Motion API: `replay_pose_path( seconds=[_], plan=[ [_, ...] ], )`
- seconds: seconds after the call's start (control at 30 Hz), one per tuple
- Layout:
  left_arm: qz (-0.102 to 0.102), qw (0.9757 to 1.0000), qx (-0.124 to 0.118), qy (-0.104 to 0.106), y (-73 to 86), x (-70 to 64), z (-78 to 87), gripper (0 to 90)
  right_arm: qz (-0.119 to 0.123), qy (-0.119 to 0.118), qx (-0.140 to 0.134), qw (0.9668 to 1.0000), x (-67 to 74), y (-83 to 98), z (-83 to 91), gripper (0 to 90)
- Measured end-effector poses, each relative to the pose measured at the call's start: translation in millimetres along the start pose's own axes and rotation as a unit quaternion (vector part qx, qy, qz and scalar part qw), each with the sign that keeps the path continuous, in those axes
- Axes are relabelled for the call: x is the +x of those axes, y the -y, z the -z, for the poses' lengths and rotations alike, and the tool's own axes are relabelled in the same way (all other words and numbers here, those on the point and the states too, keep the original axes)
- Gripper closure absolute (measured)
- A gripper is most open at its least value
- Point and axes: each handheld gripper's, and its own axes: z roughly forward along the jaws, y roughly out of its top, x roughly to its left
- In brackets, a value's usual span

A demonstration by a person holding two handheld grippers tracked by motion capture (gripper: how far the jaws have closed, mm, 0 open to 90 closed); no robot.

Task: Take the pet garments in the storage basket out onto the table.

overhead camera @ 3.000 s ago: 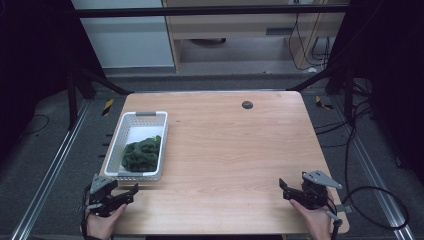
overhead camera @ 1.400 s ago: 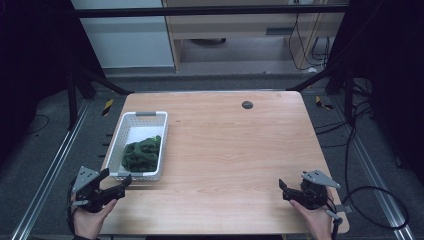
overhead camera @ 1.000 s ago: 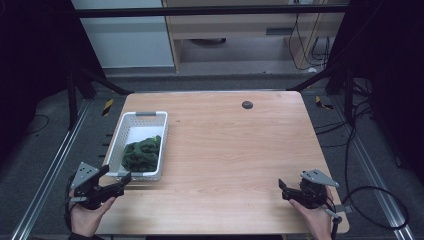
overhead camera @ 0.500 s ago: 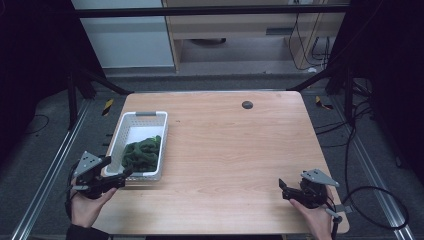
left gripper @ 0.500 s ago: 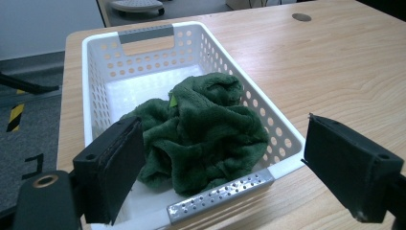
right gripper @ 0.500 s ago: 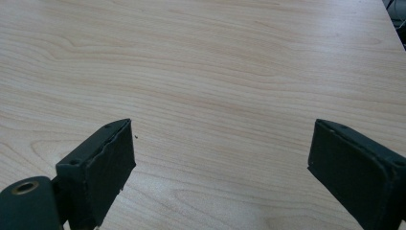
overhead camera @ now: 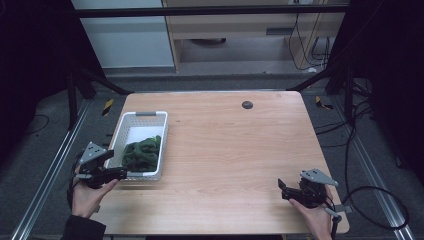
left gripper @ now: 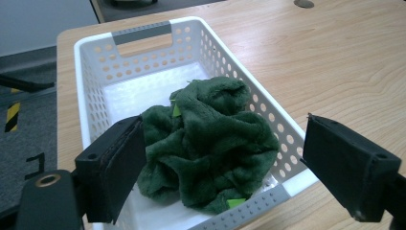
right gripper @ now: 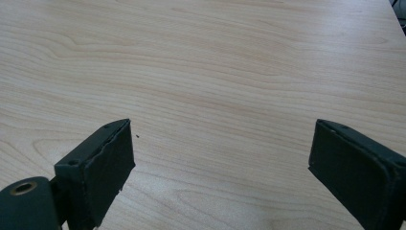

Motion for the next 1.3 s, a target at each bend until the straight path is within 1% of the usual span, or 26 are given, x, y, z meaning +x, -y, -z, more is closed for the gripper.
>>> replay_pose_path(
  seconds=[0.13, 0.33, 0.53, 0.57, 0.63, 0.7, 0.73, 0.77, 0.97, 1.2, 1.23, 1.3],
  plan=[
    [-0.009, 0.9999, 0.014, 0.0, -3.2, 1.0, -8.3, 14.0, -0.001, -0.001, 0.001, 1.0, 0.0, 0.1, -0.4, 8.0],
    [-0.012, 0.9994, 0.032, 0.0, -8.7, 1.8, -18.1, 13.4, 0.0, -0.003, 0.002, 1.0, -0.1, -0.1, -1.3, 7.9],
    [-0.011, 0.9989, 0.045, 0.0, -15.7, 3.4, -25.5, 12.9, -0.002, -0.006, 0.006, 1.0, 0.2, -0.1, -2.0, 7.6],
    [-0.01, 0.9988, 0.047, 0.001, -16.9, 3.9, -27.2, 12.7, -0.005, -0.008, 0.007, 0.9999, 0.4, -0.4, -2.0, 7.5],
    [-0.01, 0.9984, 0.055, -0.001, -19.5, 5.1, -30.7, 12.6, -0.002, -0.007, 0.007, 1.0, 0.0, -0.3, -2.7, 7.4],
    [-0.01, 0.9983, 0.057, -0.002, -21.1, 5.6, -33.8, 12.2, -0.002, -0.008, 0.006, 0.9999, 0.1, -0.5, -2.8, 7.2],
    [-0.012, 0.9981, 0.061, -0.005, -22.2, 6.0, -35.9, 12.2, -0.003, -0.008, 0.006, 0.9999, 0.1, -0.7, -2.8, 7.1],
    [-0.009, 0.998, 0.063, -0.003, -22.7, 6.3, -38.2, 12.1, -0.003, -0.009, 0.006, 0.9999, 0.2, -0.8, -2.9, 7.1],
    [-0.007, 0.9962, 0.087, -0.003, -25.6, 7.7, -50.1, 11.5, -0.003, -0.01, 0.008, 0.9999, -0.1, -0.8, -3.9, 6.7],
    [-0.003, 0.9947, 0.102, -0.005, -27.1, 6.2, -60.2, 11.1, -0.003, -0.01, 0.009, 0.9999, -0.2, -0.8, -4.3, 6.4],
    [-0.004, 0.9941, 0.108, -0.004, -27.6, 6.0, -63.4, 11.1, -0.003, -0.011, 0.009, 0.9999, -0.3, -0.8, -4.3, 6.3],
    [-0.002, 0.9939, 0.11, -0.004, -27.6, 5.4, -65.3, 11.1, -0.003, -0.011, 0.01, 0.9999, -0.4, -0.8, -4.4, 6.3]
  ],
)
